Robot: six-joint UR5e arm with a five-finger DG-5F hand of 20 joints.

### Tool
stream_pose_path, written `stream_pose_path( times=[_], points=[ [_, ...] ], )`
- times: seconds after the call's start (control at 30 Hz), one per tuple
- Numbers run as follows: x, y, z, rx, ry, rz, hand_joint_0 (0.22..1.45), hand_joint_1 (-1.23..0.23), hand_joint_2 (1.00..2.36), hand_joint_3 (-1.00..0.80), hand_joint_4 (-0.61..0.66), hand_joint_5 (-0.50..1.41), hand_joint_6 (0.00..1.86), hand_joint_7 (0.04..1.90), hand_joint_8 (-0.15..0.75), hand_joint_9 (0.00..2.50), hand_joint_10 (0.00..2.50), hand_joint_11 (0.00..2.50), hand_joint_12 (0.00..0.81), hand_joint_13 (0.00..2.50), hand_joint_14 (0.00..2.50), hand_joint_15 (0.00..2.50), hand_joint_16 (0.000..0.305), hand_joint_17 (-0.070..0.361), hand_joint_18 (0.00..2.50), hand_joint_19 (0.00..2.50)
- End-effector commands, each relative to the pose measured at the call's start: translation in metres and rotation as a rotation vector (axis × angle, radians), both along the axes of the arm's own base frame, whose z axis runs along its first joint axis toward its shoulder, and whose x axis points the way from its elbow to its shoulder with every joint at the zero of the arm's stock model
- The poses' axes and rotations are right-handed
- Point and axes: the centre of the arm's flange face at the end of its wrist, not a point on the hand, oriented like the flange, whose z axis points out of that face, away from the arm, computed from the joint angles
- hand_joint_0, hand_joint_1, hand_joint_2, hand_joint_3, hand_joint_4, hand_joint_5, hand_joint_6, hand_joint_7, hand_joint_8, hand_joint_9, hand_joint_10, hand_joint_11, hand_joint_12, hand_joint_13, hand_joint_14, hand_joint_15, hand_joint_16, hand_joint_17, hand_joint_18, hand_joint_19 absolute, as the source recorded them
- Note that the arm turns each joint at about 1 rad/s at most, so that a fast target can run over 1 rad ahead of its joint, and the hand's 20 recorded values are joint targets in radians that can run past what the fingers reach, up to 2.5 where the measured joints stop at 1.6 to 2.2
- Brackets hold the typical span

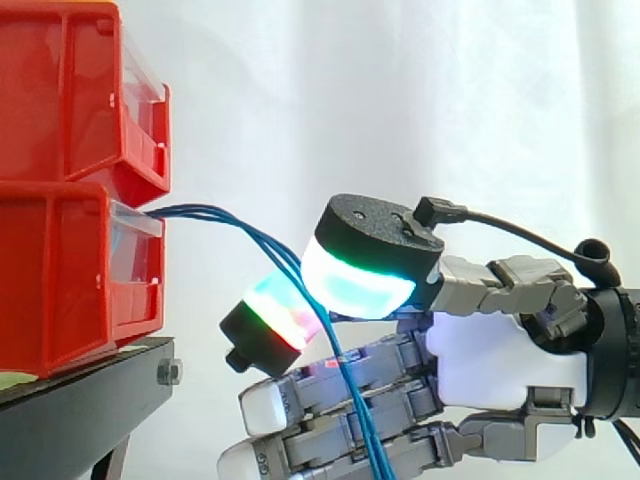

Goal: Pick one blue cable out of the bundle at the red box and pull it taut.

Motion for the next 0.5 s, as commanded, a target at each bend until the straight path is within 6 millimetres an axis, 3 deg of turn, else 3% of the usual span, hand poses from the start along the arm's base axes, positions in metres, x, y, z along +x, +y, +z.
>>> stream_pose_path(
  times=[0.0, 0.37, 0.47],
  points=[
    [-0.0003, -0.0002, -0.0004, 0.001, 0.002, 0.0, 0.76, -0.94, 1.02, -0.21, -0.18, -0.2, 0.95, 1.16, 0.252, 0.81, 0.01, 0.5, 0.356, 0.64, 0.01, 0.18, 0.043, 0.096, 0.61, 0.19],
    [-0.0001, -0.0007, 0.0002, 0.008, 0.001, -0.004, 0.84, -0.92, 1.02, -0.29, -0.25, -0.2, 0.94, 1.09, 0.22, 0.82, 0.01, 0.48, 0.333, 0.64, 0.01, 0.18, 0.038, 0.086, 0.55, 0.19],
    [-0.0005, -0.0007, -0.0005, 0.008, 0.002, -0.004, 0.84, -0.91, 1.01, -0.42, -0.23, -0.21, 0.94, 0.99, 0.214, 0.79, 0.01, 0.49, 0.327, 0.63, 0.01, 0.17, 0.036, 0.082, 0.56, 0.14]
  ],
)
